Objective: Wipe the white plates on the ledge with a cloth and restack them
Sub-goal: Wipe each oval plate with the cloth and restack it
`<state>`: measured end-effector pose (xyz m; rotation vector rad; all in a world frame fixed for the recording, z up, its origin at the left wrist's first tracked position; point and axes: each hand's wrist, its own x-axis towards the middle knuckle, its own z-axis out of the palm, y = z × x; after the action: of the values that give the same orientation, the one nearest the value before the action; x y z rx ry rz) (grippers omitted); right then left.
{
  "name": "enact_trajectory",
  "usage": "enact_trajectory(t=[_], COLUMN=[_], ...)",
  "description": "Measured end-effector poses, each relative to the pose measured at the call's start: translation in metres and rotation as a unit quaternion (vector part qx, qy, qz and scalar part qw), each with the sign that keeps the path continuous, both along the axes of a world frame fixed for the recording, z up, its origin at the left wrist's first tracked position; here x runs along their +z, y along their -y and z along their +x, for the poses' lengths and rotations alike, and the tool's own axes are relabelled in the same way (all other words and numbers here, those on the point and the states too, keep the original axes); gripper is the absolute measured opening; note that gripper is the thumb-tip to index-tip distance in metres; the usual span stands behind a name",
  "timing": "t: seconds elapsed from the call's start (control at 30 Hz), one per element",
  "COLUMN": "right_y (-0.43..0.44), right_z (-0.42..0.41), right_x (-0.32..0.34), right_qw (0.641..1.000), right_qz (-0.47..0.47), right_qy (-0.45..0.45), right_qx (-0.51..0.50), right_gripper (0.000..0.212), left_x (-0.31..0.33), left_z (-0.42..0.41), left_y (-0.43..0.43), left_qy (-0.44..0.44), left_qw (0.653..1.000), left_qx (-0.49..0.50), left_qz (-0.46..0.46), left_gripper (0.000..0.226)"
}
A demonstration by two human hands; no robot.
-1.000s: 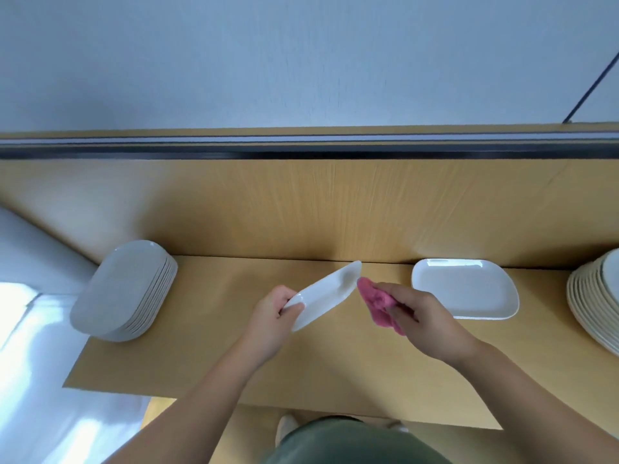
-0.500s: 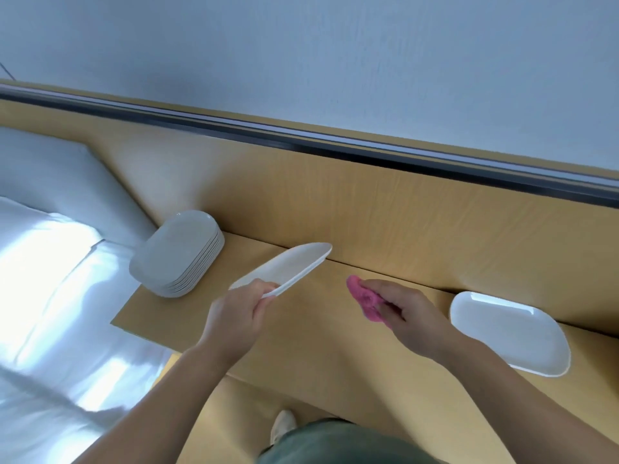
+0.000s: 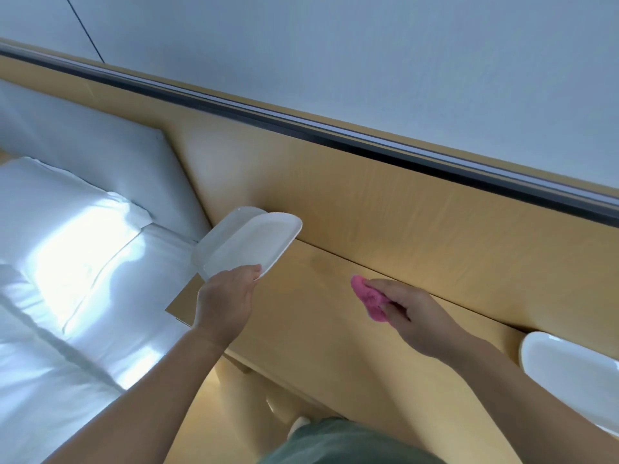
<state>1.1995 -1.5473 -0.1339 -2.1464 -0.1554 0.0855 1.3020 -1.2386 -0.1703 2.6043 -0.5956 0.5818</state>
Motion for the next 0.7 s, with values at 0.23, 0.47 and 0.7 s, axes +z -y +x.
enact_trajectory(t=[0.23, 0.47, 0.7], right_y=[-0.028, -0.042, -0.05], right_z=[0.028, 0.04, 0.037], right_x=[-0.006, -0.016, -0.019], right_qw=[0.999, 0.997, 0.997], right_qz=[-0.039, -0.072, -0.075], right_qy=[-0.004, -0.002, -0.006], right_qx=[0.005, -0.004, -0.01], right_gripper=[0.039, 0.043, 0.043], left_x=[-0.013, -0.027, -0.052], left_z=[0.041, 0.061, 0.075], left_y=[-0.036, -0.049, -0.059], left_qy=[-0.008, -0.081, -0.231], left_qw=[0.998, 0.992, 0.97], left_qx=[0.027, 0.0, -0.009], left_qz=[0.059, 0.093, 0.08], left_gripper=[0.025, 0.028, 0.027])
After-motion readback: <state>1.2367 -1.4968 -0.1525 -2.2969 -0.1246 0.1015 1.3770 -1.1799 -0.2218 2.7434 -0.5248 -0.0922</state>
